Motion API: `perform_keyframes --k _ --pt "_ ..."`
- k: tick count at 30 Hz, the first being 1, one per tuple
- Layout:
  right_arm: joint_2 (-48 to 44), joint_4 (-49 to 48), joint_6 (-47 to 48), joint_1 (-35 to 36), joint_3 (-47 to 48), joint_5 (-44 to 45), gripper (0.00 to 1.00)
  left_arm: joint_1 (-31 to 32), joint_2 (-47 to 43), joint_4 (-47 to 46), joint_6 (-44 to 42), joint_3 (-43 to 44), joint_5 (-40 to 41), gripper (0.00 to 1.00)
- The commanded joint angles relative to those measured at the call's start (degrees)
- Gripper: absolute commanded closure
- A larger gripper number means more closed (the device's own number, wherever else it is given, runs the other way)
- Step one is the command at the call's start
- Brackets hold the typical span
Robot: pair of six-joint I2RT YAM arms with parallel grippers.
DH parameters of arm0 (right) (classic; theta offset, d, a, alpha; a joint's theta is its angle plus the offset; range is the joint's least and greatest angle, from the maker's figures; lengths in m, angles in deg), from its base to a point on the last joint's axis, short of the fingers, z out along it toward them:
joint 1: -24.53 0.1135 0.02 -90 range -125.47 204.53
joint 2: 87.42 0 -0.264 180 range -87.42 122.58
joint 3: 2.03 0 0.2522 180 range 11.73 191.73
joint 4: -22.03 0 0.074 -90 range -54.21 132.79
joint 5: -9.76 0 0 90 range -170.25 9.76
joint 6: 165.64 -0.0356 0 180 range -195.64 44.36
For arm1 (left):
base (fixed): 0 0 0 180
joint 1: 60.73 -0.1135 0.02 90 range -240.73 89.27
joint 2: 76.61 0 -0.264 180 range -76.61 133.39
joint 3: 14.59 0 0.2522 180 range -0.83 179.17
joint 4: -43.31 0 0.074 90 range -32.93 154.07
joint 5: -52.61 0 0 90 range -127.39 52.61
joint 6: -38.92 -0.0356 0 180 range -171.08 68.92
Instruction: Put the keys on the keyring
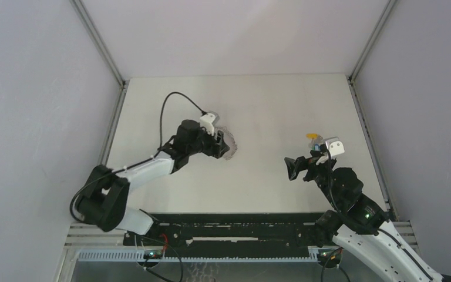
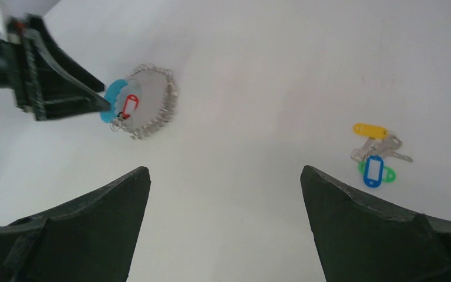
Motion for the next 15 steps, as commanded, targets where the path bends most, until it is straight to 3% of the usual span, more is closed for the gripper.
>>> perform_keyframes --k 1,2,3,8,15 --pt "0.4 3.0 -1.5 -0.5 3.0 2.4 0.00 -3.3 -10.7 -4.1 5.0 -5.7 2.4 0.16" --pt "0.3 3.7 -1.6 -0.5 3.1 2.6 0.00 -3.8 -12.9 -4.0 5.7 -7.1 2.9 0.02" --pt "0.2 4.1 -1.8 -0.5 3.3 2.8 0.00 -4.3 -15.5 -3.7 6.3 -8.3 3.5 0.00" --pt "-1.0 6.1 -2.0 -0.6 5.0 4.3 0.00 -7.3 -29.2 0.5 8.9 -13.2 9.1 0.00" --pt "-2.4 10.3 -1.8 -0.7 8.4 6.4 0.00 -7.7 -53.6 12.2 20.3 -18.3 27.6 0.00"
